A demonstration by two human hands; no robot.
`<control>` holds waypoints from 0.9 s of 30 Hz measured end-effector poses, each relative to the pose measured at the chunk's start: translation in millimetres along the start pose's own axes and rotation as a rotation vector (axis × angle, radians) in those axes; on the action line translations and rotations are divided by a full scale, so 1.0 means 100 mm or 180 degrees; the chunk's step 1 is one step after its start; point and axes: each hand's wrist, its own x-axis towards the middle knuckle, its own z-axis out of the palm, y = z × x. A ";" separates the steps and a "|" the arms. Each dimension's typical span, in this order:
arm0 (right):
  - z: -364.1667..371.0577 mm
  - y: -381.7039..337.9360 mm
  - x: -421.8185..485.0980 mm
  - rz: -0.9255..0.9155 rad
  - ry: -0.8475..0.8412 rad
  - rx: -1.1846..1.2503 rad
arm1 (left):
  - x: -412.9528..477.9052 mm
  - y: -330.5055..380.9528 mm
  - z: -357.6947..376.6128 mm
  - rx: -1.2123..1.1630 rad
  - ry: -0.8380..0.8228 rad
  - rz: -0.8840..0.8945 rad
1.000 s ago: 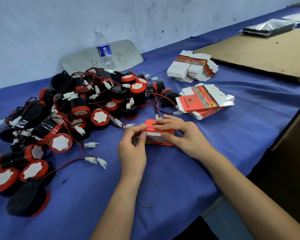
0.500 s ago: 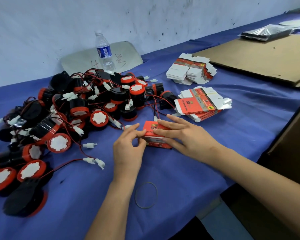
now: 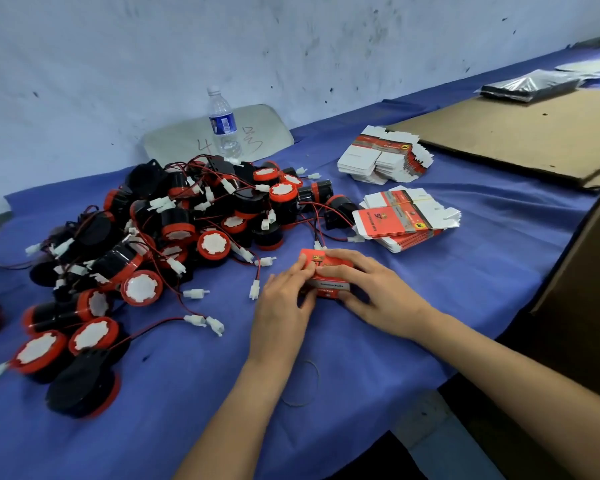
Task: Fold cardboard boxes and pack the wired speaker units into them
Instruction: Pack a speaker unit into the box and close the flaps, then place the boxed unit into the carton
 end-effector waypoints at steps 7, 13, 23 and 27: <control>-0.02 -0.04 0.02 -0.0042 0.0053 -0.0207 | -0.10 -0.06 -0.02 0.0562 -0.0172 0.0254; -0.16 -0.25 0.15 0.0367 0.0347 0.0773 | -0.13 -0.07 -0.05 0.0210 0.0252 0.0295; -0.08 -0.41 0.27 0.0081 0.0465 -0.0138 | -0.15 -0.13 -0.08 -0.0338 0.0307 0.0328; -0.11 -0.42 0.30 0.0307 0.0393 0.0091 | -0.14 -0.13 -0.07 -0.0495 0.0229 0.0127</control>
